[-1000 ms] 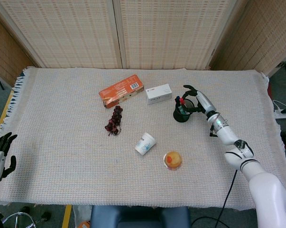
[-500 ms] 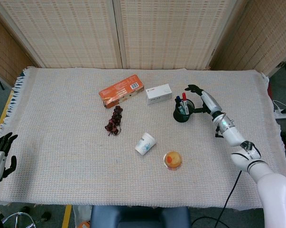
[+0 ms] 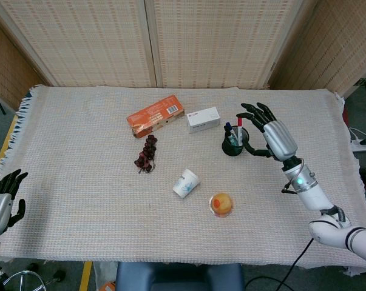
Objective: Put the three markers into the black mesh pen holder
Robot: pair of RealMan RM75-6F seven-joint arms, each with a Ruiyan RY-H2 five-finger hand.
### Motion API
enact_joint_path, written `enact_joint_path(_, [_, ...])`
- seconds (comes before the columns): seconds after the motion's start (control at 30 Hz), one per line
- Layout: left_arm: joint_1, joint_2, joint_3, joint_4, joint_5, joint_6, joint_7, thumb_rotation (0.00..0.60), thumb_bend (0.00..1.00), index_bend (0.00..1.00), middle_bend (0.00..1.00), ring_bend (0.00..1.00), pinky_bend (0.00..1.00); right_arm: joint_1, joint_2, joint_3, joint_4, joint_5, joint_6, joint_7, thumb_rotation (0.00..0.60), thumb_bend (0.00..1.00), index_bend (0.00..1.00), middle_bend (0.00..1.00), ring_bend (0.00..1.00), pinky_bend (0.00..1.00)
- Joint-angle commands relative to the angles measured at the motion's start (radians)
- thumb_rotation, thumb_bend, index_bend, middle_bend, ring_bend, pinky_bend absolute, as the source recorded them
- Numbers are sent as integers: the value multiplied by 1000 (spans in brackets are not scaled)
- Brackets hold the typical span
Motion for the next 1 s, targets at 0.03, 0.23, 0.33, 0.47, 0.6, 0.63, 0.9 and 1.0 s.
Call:
enact_joint_path(0.03, [-3,-3,4,-3,4,-4,6,600,605,98,0,0,104,-252,193,-64,-599,67,253,-769,600,357,230,71,130,0])
enact_joint_path(0.23, [-3,-1,8,-14,19,5,12,600,607,98,0,0,103,-331,97,-131,-570,138,250,-935,600,357,213,71,131,0])
enact_joint_path(0.33, [-2,3,8,-19,21,9,9,600,606,98,0,0,103,-371,58,-152,-514,174,253,-965,600,357,214,71,131,0])
enact_joint_path(0.47, [-1,9,9,-23,28,13,1,600,605,98,0,0,103,-421,29,-164,-443,228,260,-994,600,357,212,69,129,0])
enact_joint_path(0.6, [-2,11,12,-24,33,12,-5,600,604,98,0,0,103,-466,17,-150,-376,264,270,-939,600,357,198,68,126,0])
enact_joint_path(0.63, [-2,11,13,-24,34,12,-5,600,604,98,0,0,103,-473,17,-148,-361,267,268,-920,600,357,196,68,126,0])
enact_joint_path(0.9, [-1,11,14,-27,35,17,0,600,604,98,0,0,103,-512,35,-102,-272,296,238,-783,600,357,156,65,99,0])
enact_joint_path(1.0, [0,11,14,-28,33,18,2,600,604,98,0,0,103,-520,41,-95,-258,289,227,-752,600,357,150,49,66,0])
